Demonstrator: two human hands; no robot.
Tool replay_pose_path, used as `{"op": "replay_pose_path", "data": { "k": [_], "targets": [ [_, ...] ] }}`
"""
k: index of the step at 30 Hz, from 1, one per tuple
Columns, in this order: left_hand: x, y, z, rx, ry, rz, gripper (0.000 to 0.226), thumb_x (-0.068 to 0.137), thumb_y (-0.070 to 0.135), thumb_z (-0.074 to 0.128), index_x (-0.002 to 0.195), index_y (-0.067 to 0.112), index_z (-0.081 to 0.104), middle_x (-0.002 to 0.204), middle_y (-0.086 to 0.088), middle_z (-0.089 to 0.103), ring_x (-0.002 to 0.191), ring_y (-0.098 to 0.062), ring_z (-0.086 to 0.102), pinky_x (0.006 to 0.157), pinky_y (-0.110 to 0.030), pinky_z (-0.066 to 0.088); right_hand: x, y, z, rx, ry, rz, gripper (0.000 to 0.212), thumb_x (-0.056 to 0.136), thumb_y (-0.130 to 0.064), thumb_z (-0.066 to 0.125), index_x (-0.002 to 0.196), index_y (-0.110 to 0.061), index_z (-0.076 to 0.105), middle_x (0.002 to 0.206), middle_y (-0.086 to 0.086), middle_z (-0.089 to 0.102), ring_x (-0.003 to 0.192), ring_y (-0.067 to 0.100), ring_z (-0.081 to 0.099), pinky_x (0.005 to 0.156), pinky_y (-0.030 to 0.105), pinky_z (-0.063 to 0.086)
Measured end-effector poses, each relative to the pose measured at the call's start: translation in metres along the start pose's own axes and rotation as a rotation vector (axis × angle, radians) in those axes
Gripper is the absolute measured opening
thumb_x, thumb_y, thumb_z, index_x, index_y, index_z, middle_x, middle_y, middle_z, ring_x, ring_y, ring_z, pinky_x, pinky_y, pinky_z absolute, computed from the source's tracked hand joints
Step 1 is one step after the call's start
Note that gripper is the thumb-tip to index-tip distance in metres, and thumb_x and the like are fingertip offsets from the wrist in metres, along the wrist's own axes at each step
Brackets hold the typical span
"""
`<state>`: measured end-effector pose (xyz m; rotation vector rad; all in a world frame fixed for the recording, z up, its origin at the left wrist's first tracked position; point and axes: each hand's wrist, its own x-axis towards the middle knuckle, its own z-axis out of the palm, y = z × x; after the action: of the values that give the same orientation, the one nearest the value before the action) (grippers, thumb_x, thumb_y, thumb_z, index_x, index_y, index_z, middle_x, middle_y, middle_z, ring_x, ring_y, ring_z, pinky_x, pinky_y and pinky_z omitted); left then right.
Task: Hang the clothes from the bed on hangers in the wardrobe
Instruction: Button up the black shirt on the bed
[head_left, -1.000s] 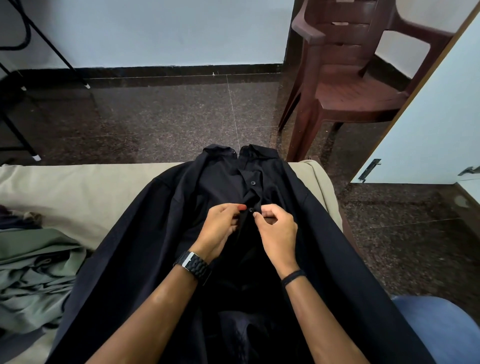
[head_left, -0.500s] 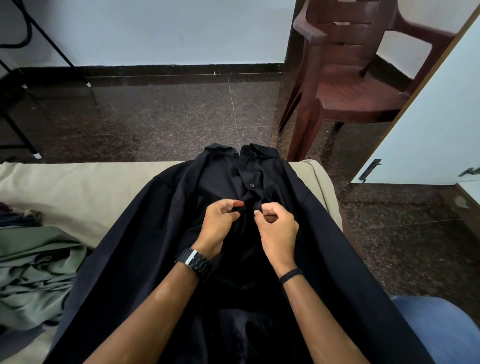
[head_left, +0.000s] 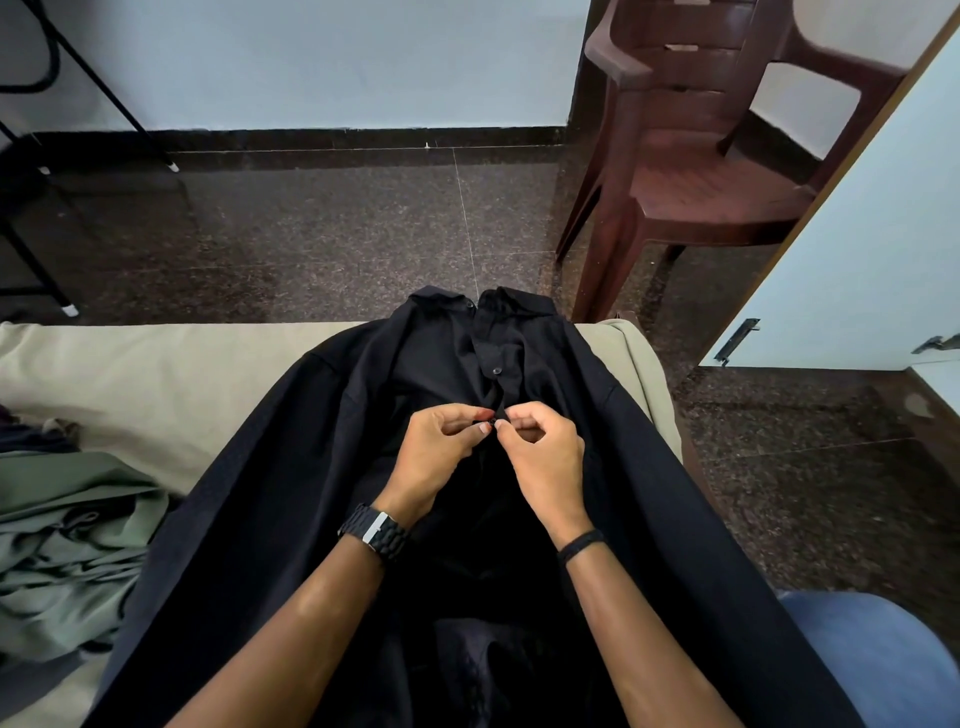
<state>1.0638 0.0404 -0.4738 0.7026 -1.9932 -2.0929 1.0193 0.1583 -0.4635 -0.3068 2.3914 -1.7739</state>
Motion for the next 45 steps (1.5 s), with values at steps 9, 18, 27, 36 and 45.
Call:
{"op": "replay_pose_path", "data": {
  "k": [9, 18, 27, 36, 45],
  "targets": [
    [0.0, -0.003, 0.003, 0.004, 0.062, 0.077, 0.014, 0.085, 0.004, 0.068, 0.087, 0.017, 0.073, 0.082, 0.002, 0.075, 0.078, -0.003, 0.069, 0.067, -0.011, 0.048, 0.001, 0.006, 0.0, 0.224, -0.063, 0.136, 0.019, 0.089, -0.013, 0.062, 0.075, -0.024, 0.07, 0.07, -0.005, 0.07, 0.07, 0.008, 0.068, 0.06, 0.021, 0.054],
    [-0.003, -0.001, 0.003, -0.134, 0.03, 0.025, 0.015, 0.085, -0.002, 0.066, 0.085, 0.011, 0.073, 0.077, 0.001, 0.073, 0.074, -0.005, 0.068, 0.065, -0.012, 0.049, 0.001, 0.008, -0.005, 0.497, -0.187, 0.247, 0.007, 0.089, -0.003, 0.064, 0.087, -0.004, 0.07, 0.077, 0.008, 0.072, 0.074, 0.017, 0.071, 0.063, 0.022, 0.055],
    [-0.007, 0.0, 0.006, 0.182, 0.113, 0.132, 0.01, 0.086, 0.008, 0.069, 0.082, 0.017, 0.071, 0.079, 0.004, 0.072, 0.072, -0.002, 0.064, 0.07, -0.014, 0.048, 0.002, 0.009, -0.009, 0.551, -0.219, 0.305, 0.006, 0.088, -0.001, 0.065, 0.085, -0.003, 0.069, 0.077, 0.009, 0.071, 0.072, 0.016, 0.07, 0.064, 0.023, 0.055],
    [-0.019, 0.008, 0.014, 0.386, 0.132, 0.243, 0.015, 0.089, 0.026, 0.065, 0.075, 0.028, 0.071, 0.071, 0.012, 0.071, 0.071, 0.001, 0.065, 0.068, -0.011, 0.047, -0.004, 0.008, -0.001, 0.208, -0.047, 0.11, 0.006, 0.087, -0.01, 0.068, 0.081, -0.013, 0.07, 0.073, 0.003, 0.071, 0.062, 0.01, 0.069, 0.06, 0.018, 0.054],
    [-0.011, 0.009, 0.001, -0.284, -0.108, -0.159, 0.026, 0.094, 0.008, 0.055, 0.073, 0.015, 0.069, 0.07, 0.005, 0.069, 0.068, -0.006, 0.064, 0.063, -0.016, 0.051, -0.005, 0.0, -0.013, 0.449, -0.176, 0.228, 0.014, 0.087, -0.002, 0.064, 0.077, -0.009, 0.07, 0.071, 0.003, 0.069, 0.067, 0.014, 0.069, 0.064, 0.024, 0.056]
  ]
}}
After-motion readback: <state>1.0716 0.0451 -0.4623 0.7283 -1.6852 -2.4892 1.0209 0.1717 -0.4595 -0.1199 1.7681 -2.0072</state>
